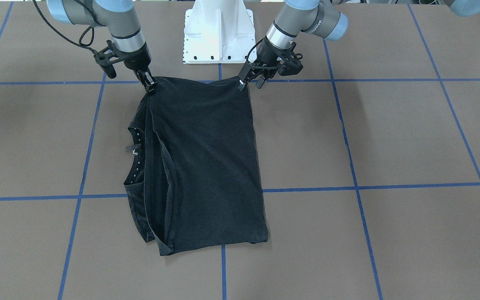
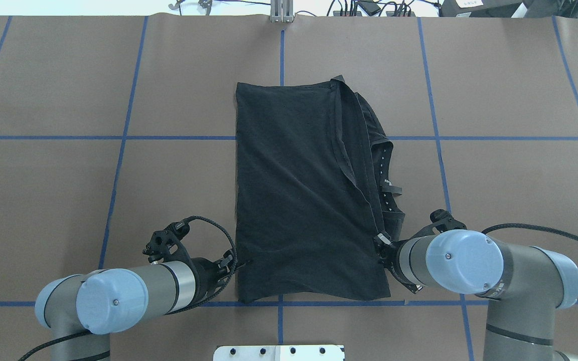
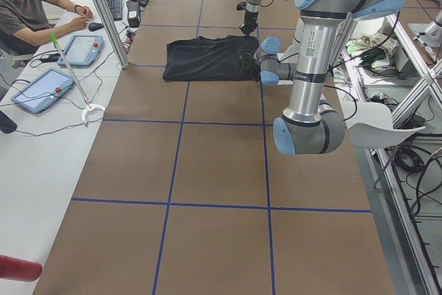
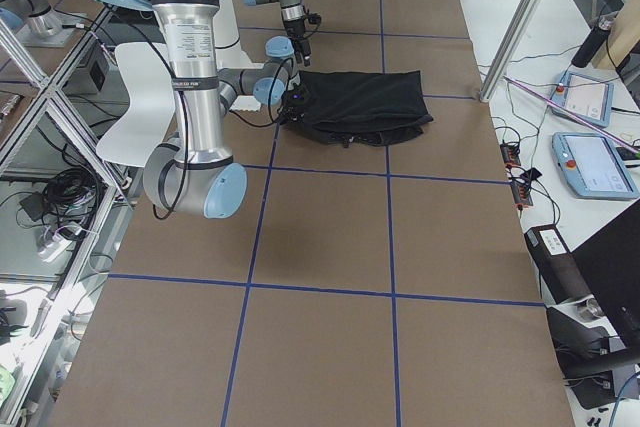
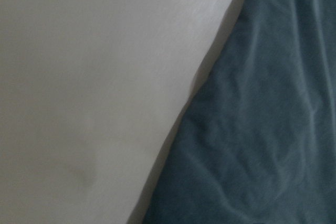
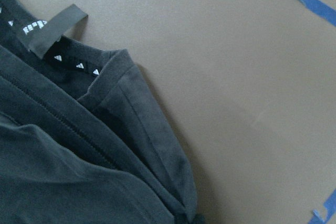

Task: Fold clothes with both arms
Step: 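Grasp the shirt's near edge with both grippers and lift it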

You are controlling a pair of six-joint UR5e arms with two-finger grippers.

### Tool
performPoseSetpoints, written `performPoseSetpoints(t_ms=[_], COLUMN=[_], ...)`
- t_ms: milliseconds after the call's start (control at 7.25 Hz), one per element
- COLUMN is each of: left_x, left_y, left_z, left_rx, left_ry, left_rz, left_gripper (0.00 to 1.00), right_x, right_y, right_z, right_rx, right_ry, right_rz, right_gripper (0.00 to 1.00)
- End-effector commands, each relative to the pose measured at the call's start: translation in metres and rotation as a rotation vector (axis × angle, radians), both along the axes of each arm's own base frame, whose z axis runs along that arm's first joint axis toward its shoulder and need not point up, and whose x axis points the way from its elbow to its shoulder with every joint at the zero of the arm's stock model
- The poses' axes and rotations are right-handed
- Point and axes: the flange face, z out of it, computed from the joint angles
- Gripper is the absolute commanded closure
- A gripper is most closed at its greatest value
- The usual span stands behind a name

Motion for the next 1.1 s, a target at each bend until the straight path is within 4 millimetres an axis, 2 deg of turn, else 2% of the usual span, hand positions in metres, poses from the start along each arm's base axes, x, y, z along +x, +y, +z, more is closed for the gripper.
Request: performPoseSetpoints(t_ms=[0, 276, 690, 828, 966], left_x=[0.0144, 0.0177, 0.0191, 0.0189, 0.0180], left_y=[0.0265, 0.0351, 0.0359, 0.0360, 0.0361], left_z=[0.0015, 0.0006, -0.0036, -0.0028, -0.0041], left_rx=[-0.005, -0.007, -0.027, -0.031, -0.031], left_ry=[-0.006, -0.004, 0.007, 0.006, 0.009], left_rz=[0.048, 0.061, 0.055, 0.055, 0.056], left_gripper=[0.27, 0.40, 0.63, 0.94, 1.00], right_x=[0.0002, -0.0002, -0.0004, 0.0000, 0.0004], right_y=[-0.0001, -0.0003, 0.0000, -0.0007, -0.0014], right_z=[-0.0016, -0.0009, 0.0006, 0.0006, 0.0006], right_rx=[0.001, 0.001, -0.001, -0.001, 0.000], right_ry=[-0.003, -0.002, 0.001, 0.001, 0.001], right_rz=[0.000, 0.000, -0.003, -0.002, -0.001], right_gripper=[1.00, 1.00, 1.00, 1.00, 1.00])
